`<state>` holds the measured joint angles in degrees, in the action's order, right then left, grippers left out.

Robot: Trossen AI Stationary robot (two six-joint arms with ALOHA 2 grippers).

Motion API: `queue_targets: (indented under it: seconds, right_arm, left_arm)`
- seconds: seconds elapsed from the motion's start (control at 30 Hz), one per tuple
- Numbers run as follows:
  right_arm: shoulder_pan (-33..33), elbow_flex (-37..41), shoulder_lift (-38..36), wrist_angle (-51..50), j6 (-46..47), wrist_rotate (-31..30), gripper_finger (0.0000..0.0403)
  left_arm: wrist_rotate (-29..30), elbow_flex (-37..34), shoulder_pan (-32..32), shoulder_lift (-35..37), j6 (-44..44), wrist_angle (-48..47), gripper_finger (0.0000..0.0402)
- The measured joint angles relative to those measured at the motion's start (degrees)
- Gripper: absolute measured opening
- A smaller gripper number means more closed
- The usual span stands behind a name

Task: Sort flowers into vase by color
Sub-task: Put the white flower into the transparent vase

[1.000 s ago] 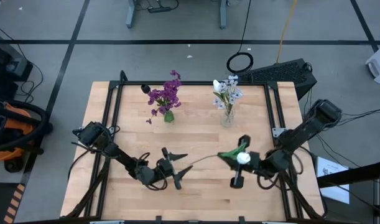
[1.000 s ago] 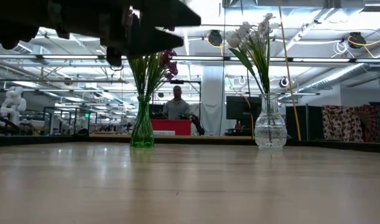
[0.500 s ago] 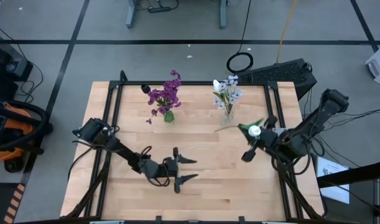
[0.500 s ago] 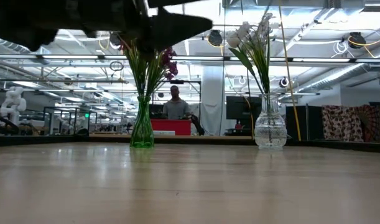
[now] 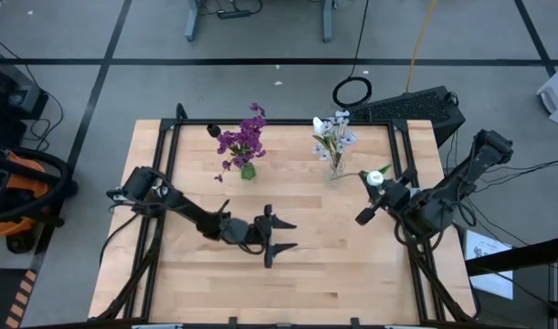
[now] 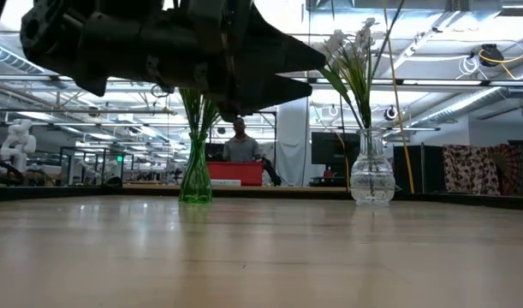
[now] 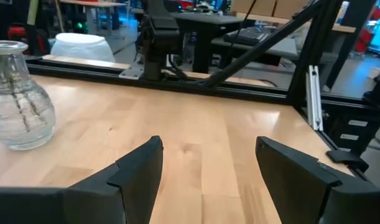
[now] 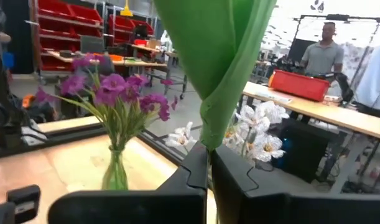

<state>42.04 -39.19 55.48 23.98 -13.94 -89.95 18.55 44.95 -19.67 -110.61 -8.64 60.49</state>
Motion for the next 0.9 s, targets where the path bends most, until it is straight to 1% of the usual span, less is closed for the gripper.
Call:
queue_targets:
  seconds: [0.13, 0.23, 0.3, 0.4, 0.47, 0.53, 0.6, 0.67, 0.73, 0.9]
  right_arm:
    - [-0.1, 1.1, -0.5, -2.4, 1.8, -0.1, 0.0002]
    - [-0.9, 1.2, -2.5, -1.6, -0.3, 0.0, 0.0002]
    - [-1.3, 1.2, -4.8, 0.2, -3.3, 0.2, 0.0002]
    - [-1.6, 1.1, -9.0, 4.6, -10.6, 1.1, 0.0002]
    - [-1.5, 1.1, -11.9, 6.9, -14.9, 0.5, 0.0002]
    - [-1.5, 1.1, -14.5, 7.3, -18.2, 0.0, 0.0002]
    - [-1.5, 1.1, -16.9, 6.1, -18.7, -0.1, 0.0002]
    - [-1.5, 1.1, -18.7, 3.6, -17.3, -0.1, 0.0002]
    - [-1.5, 1.6, -20.1, -0.3, -13.8, -0.1, 0.0002]
    - [-1.7, 5.5, -22.9, -12.7, 0.5, -0.1, 0.0002]
  left_arm:
    - [-2.0, 0.0, 0.7, 0.0, 0.0, -0.8, 0.0262]
    - [-2.6, 0.0, 0.9, 0.0, 0.0, -2.2, 0.0262]
    - [-3.0, 0.0, 1.0, 0.0, 0.0, -3.3, 0.0262]
    - [-3.1, 0.0, 0.9, 0.0, 0.0, -4.0, 0.0262]
    - [-3.1, 0.0, 1.0, 0.0, 0.0, -4.2, 0.0262]
    - [-3.1, 0.0, 1.0, 0.0, 0.0, -4.2, 0.0262]
    - [-3.1, 0.0, 1.0, 0.0, 0.0, -4.2, 0.0262]
    - [-3.1, 0.0, 1.1, 0.0, 0.0, -4.1, 0.0262]
    - [-3.1, 0.0, 1.4, 0.0, 0.0, -4.1, 0.0262]
    - [-3.1, 0.0, 2.4, 0.0, 0.0, -4.0, 0.0262]
